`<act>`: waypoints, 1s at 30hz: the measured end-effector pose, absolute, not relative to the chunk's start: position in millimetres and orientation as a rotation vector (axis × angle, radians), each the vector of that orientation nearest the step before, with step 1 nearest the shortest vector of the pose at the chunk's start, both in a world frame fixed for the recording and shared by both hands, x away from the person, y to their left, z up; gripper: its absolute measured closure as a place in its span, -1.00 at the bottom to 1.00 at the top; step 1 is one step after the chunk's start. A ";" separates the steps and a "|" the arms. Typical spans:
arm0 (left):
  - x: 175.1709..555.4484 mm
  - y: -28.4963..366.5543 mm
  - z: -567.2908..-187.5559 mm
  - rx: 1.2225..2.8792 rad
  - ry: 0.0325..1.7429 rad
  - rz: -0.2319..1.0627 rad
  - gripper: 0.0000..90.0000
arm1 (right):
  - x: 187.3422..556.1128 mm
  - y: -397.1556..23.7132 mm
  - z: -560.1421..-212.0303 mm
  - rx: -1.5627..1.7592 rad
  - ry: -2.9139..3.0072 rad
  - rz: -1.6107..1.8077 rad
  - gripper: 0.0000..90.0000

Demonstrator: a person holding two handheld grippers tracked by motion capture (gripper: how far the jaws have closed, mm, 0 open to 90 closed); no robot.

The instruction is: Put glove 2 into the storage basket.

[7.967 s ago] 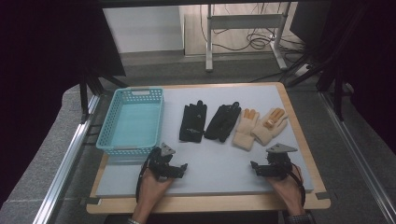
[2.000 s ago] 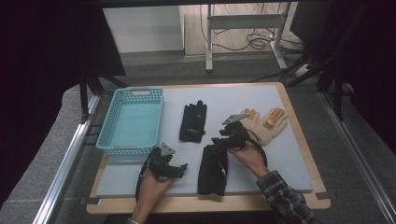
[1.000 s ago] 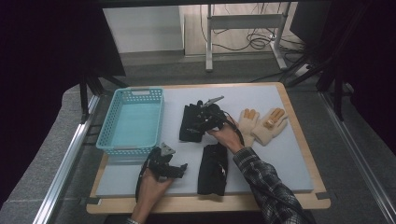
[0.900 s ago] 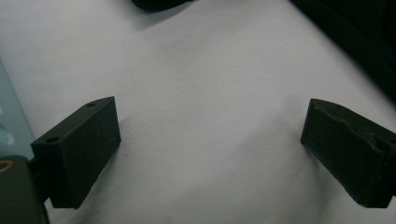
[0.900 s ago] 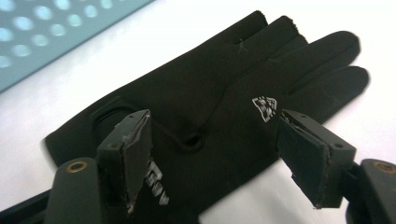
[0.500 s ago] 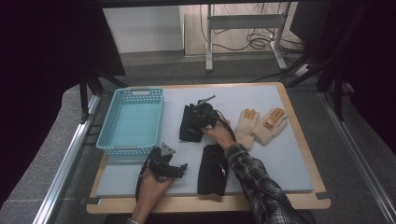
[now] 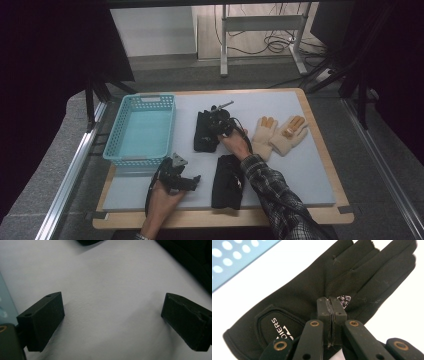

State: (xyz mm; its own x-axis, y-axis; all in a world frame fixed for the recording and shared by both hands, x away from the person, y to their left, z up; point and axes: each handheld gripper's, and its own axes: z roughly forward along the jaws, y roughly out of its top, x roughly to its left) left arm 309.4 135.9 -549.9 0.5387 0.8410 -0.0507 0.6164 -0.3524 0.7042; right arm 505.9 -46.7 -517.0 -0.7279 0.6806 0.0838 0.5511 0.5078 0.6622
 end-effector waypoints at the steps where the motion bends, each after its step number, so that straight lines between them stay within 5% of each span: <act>1: 309.4 135.9 -549.9 2.092 1.174 0.421 -0.89 | 505.9 -46.7 -517.0 1.058 2.561 1.023 0.94; 30: 309.4 136.4 -549.7 2.101 1.169 0.423 -0.89 | 439.5 -92.7 -436.3 0.983 2.514 1.271 0.94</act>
State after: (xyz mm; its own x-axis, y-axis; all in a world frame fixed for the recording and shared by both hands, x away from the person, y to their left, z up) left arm 309.4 136.4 -549.7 0.5424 0.8389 -0.0450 0.6156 -0.3604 0.7009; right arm 439.5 -92.7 -436.3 -0.7718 0.6189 0.1459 0.4845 0.4237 0.7654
